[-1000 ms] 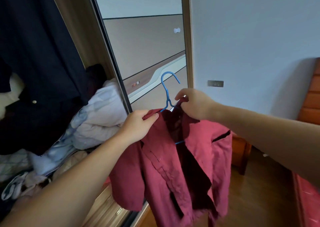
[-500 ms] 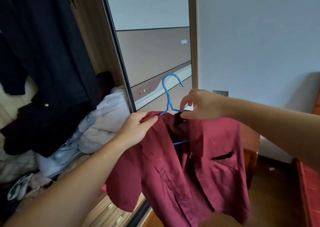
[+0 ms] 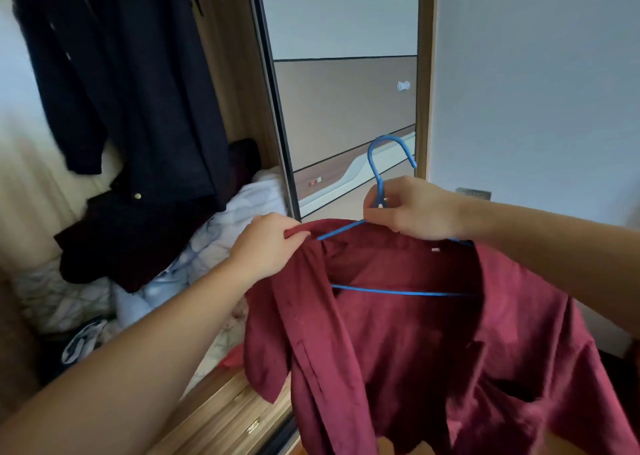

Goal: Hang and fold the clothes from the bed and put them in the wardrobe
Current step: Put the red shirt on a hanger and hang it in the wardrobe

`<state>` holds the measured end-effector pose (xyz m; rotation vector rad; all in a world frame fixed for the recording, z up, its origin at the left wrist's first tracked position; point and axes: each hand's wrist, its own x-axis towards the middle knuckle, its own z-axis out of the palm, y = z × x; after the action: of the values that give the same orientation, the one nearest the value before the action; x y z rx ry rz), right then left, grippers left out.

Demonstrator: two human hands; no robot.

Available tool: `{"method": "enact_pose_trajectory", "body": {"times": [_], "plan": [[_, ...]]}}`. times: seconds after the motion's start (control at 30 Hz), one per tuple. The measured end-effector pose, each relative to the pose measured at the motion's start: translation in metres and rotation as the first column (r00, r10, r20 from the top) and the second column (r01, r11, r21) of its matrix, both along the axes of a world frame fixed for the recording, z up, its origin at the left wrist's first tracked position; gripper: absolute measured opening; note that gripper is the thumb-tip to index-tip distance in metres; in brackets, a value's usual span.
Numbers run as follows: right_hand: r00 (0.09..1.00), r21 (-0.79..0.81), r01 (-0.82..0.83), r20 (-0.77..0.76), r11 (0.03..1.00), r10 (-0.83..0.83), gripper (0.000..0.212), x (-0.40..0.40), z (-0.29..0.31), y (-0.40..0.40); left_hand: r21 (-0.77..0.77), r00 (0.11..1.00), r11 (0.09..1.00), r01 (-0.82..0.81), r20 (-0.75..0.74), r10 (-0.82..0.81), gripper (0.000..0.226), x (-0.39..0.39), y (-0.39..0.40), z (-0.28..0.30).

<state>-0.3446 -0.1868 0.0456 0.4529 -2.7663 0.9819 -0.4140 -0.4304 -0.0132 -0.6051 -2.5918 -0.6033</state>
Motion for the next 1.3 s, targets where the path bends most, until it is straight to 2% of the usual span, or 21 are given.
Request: {"method": "enact_pose_trajectory", "body": {"times": [0.07, 0.1, 0.2, 0.27, 0.33, 0.37, 0.43, 0.47, 0.57, 0.6, 0.63, 0.7, 0.77, 0.87, 0.9, 1.0, 1.07, 1.1, 1.17, 1.3], "plan": [[0.997, 0.039, 0.016, -0.070, 0.999, -0.013, 0.013, 0.002, -0.001, -0.003, -0.099, 0.996, 0.991, -0.087, -0.011, 0.087, 0.031, -0.002, -0.008, 0.002], [0.997, 0.053, 0.019, -0.070, 0.998, -0.015, 0.014, 0.004, -0.001, -0.004, -0.070, 0.995, 0.993, -0.096, 0.022, 0.098, 0.028, -0.004, -0.011, 0.004], [1.000, 0.109, 0.006, -0.017, 0.994, -0.004, 0.015, 0.011, -0.002, -0.006, 0.298, 0.960, 0.954, -0.036, 0.277, -0.050, 0.011, -0.006, -0.014, 0.016], [1.000, 0.138, 0.004, -0.014, 0.990, -0.002, 0.017, 0.014, -0.003, -0.008, 0.429, 0.871, 0.903, -0.018, 0.450, -0.196, 0.007, -0.006, -0.017, 0.022], [0.999, 0.088, 0.030, -0.032, 0.996, -0.027, 0.016, 0.015, -0.001, -0.008, 0.390, 0.795, 0.921, 0.002, 0.558, -0.238, 0.021, -0.006, -0.019, 0.020], [0.998, 0.045, 0.047, -0.038, 0.998, -0.046, 0.016, 0.016, 0.001, -0.007, 0.295, 0.805, 0.955, 0.008, 0.565, -0.181, 0.028, -0.007, -0.020, 0.018], [0.996, -0.005, 0.072, -0.047, 0.997, -0.072, 0.018, 0.017, 0.006, -0.004, 0.129, 0.883, 0.992, 0.003, 0.466, -0.063, 0.040, -0.011, -0.023, 0.014], [0.996, -0.019, 0.074, -0.042, 0.997, -0.074, 0.018, 0.017, 0.007, -0.003, 0.114, 0.913, 0.993, -0.007, 0.406, -0.040, 0.044, -0.014, -0.024, 0.011], [0.997, -0.078, 0.071, -0.020, 0.994, -0.073, 0.021, 0.018, 0.008, -0.002, 0.036, 0.981, 0.999, 0.027, 0.192, -0.033, 0.031, -0.011, -0.016, 0.005], [0.997, -0.087, 0.073, -0.024, 0.994, -0.076, 0.021, 0.018, 0.007, -0.002, -0.015, 0.991, 0.998, 0.058, 0.119, -0.055, 0.026, -0.005, -0.008, 0.006], [0.996, -0.084, 0.074, -0.034, 0.994, -0.077, 0.022, 0.017, 0.007, -0.003, -0.037, 0.992, 0.994, 0.107, 0.066, -0.105, 0.031, 0.000, 0.000, 0.007], [0.995, -0.081, 0.066, -0.063, 0.995, -0.072, 0.025, 0.016, 0.008, -0.007, -0.002, 0.969, 0.970, 0.245, 0.016, -0.245, 0.038, 0.009, 0.018, 0.012], [0.996, -0.114, 0.044, -0.073, 0.993, -0.053, 0.025, 0.015, 0.010, -0.008, -0.010, 0.956, 0.957, 0.291, -0.033, -0.291, 0.027, 0.012, 0.031, 0.019], [1.000, -0.192, -0.021, 0.007, 0.981, 0.023, 0.026, 0.022, 0.016, 0.007, 0.033, 0.962, 0.962, 0.272, 0.004, -0.272, 0.016, 0.009, 0.032, 0.027], [0.998, -0.159, -0.043, 0.029, 0.986, 0.048, 0.030, 0.026, 0.019, 0.020, 0.042, 0.964, 0.964, 0.263, 0.021, -0.264, 0.015, 0.007, 0.028, 0.029], [0.989, 0.137, -0.088, 0.134, 0.987, 0.069, 0.053, 0.041, 0.023, 0.068, 0.049, 0.977, 0.976, 0.213, 0.010, -0.214, 0.014, 0.003, 0.010, 0.033], [0.968, 0.286, -0.136, 0.242, 0.949, 0.066, 0.052, 0.049, 0.013, 0.087, 0.081, 0.985, 0.982, 0.173, -0.024, -0.172, 0.013, -0.001, -0.002, 0.038], [0.966, 0.309, -0.140, 0.251, 0.941, 0.061, 0.051, 0.050, 0.006, 0.091, 0.094, 0.988, 0.984, 0.154, -0.038, -0.151, 0.013, -0.003, -0.008, 0.042], [0.987, 0.272, -0.101, 0.150, 0.957, 0.061, 0.054, 0.049, -0.005, 0.087, 0.126, 0.992, 0.984, 0.124, -0.045, -0.119, 0.014, -0.010, -0.020, 0.050], [0.992, 0.040, -0.081, -0.092, 0.996, 0.084, 0.044, 0.047, 0.004, 0.050, 0.221, 0.996, 0.972, 0.085, -0.037, -0.078, 0.016, -0.024, -0.046, 0.066]]}}
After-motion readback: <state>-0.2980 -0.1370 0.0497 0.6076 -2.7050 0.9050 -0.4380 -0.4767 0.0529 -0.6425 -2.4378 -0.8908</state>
